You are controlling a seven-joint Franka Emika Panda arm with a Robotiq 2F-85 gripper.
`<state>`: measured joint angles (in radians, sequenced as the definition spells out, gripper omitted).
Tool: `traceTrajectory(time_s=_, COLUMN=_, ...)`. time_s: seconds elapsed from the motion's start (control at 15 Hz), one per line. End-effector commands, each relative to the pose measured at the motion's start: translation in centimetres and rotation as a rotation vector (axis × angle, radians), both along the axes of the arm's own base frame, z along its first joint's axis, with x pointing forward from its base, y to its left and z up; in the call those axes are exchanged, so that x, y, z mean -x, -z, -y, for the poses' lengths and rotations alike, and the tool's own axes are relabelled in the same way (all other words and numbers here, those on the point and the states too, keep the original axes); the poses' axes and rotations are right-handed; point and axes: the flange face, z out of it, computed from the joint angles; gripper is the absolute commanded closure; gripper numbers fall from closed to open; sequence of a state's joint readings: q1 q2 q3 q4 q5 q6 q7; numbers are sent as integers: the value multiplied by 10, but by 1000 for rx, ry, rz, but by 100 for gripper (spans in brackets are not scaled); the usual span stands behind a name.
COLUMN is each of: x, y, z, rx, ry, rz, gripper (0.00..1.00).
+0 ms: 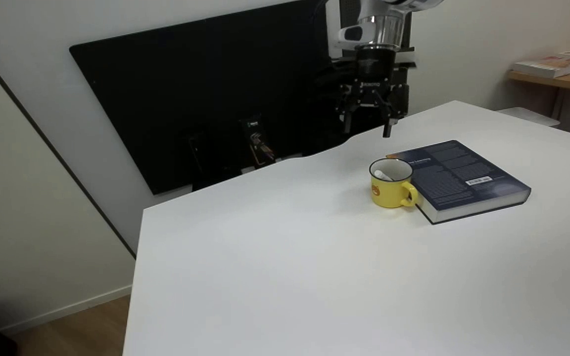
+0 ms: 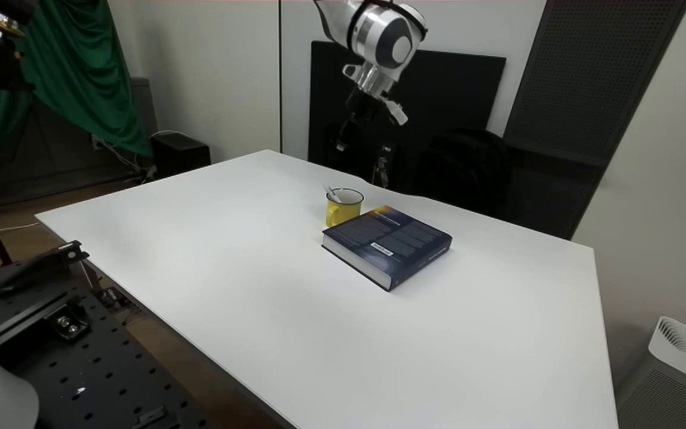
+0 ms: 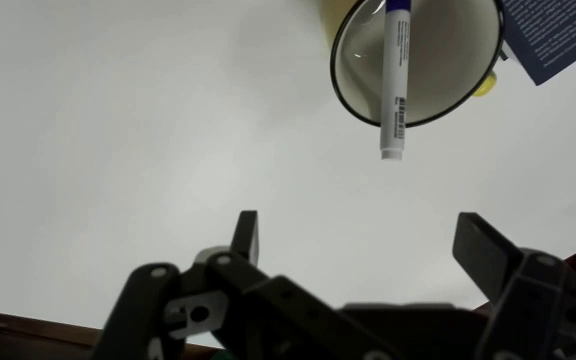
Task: Put the marker in the cup
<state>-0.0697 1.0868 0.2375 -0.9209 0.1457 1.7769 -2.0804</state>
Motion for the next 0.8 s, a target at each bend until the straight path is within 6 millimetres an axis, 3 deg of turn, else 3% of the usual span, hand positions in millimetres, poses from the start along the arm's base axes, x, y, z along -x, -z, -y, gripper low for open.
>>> traceTrajectory(time_s=0.0, x=21, y=-37, z=-22, rx=92, ry=-173, rz=37, gripper=0)
traceTrajectory(time_s=0.27, x=56, y=-60, z=-38, rx=169, ry=-375, rz=42, gripper=0)
traceTrajectory(time_s=0.73, x=114, y=-84, z=-24, rx=323, ry=-712, rz=93, gripper=0)
